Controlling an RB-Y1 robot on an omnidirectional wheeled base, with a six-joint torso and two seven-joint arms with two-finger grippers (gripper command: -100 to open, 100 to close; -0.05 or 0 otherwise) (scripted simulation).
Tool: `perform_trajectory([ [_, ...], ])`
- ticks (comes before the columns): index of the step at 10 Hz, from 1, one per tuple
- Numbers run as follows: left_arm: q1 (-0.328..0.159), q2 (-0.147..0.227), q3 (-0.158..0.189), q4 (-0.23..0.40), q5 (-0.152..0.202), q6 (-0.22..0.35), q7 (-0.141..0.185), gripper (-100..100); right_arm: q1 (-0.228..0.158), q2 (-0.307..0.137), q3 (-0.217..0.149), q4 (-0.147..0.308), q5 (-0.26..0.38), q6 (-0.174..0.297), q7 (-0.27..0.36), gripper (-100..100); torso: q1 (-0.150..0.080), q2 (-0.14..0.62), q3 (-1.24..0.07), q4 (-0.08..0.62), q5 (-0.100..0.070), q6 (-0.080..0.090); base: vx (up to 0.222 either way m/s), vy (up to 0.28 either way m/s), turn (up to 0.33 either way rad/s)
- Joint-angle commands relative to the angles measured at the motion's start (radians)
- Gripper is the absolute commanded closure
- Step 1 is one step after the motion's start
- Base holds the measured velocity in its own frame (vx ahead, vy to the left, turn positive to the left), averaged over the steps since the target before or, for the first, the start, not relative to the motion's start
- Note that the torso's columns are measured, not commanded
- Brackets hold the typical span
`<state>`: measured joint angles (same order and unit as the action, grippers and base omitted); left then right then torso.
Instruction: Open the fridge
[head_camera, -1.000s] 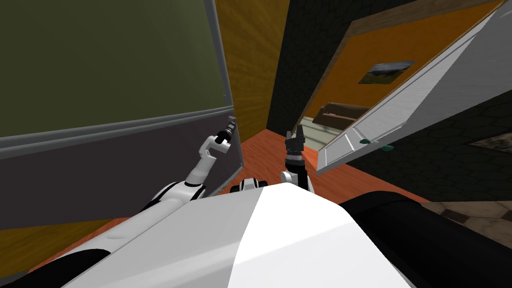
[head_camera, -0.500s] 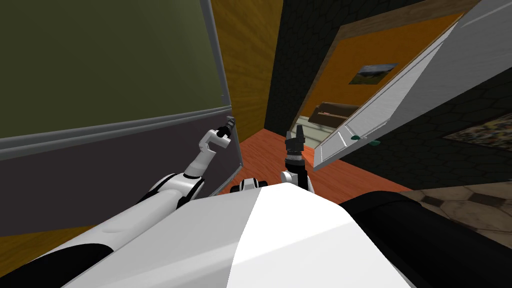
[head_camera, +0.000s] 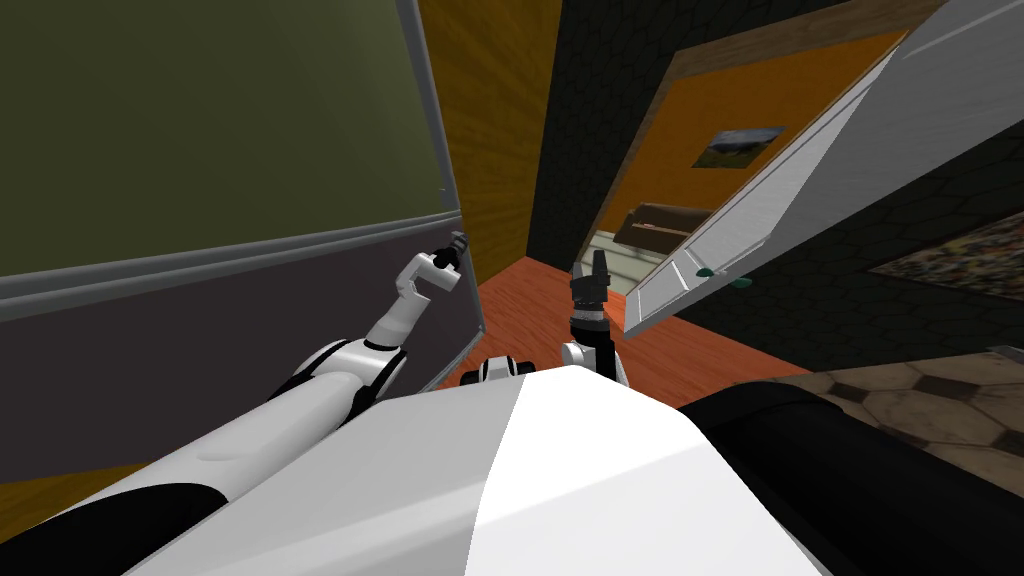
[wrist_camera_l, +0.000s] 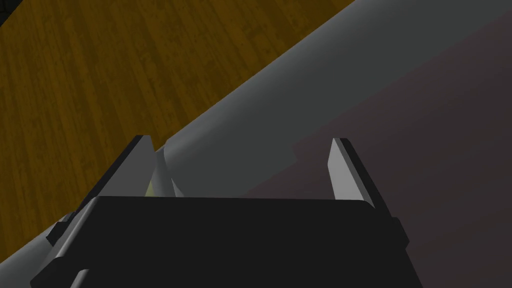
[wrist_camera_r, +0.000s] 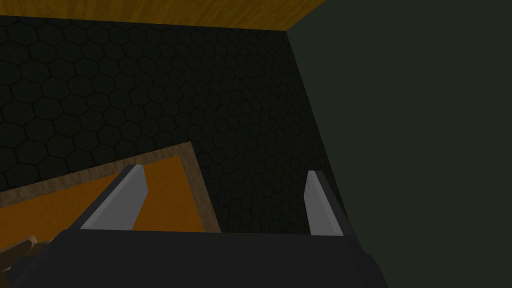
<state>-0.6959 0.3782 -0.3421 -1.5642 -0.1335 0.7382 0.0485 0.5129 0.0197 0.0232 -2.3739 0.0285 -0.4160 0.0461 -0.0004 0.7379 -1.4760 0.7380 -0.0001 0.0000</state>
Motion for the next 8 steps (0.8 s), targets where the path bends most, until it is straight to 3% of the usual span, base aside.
perform_trajectory([
  [1,-0.001,-0.008,-0.042,-0.044,0.019,0.010,-0.003,100,0.000,0.000,0.000,0.000,0.000,0.000,0.000,0,0.001,-0.001,0.000,-0.001,0.001,0.000,-0.185,0.072,-0.037],
  [2,-0.001,-0.008,-0.042,-0.044,0.019,0.010,-0.003,100,-0.001,0.000,0.000,0.000,0.000,0.000,0.000,0,0.002,0.006,0.003,-0.003,0.002,0.004,-0.239,0.090,-0.114],
  [8,0.001,-0.033,-0.169,-0.172,0.076,0.043,-0.009,100,0.000,0.000,0.000,0.000,0.000,0.000,0.000,0,0.002,-0.001,-0.001,0.000,0.001,0.000,-0.235,0.071,-0.083],
])
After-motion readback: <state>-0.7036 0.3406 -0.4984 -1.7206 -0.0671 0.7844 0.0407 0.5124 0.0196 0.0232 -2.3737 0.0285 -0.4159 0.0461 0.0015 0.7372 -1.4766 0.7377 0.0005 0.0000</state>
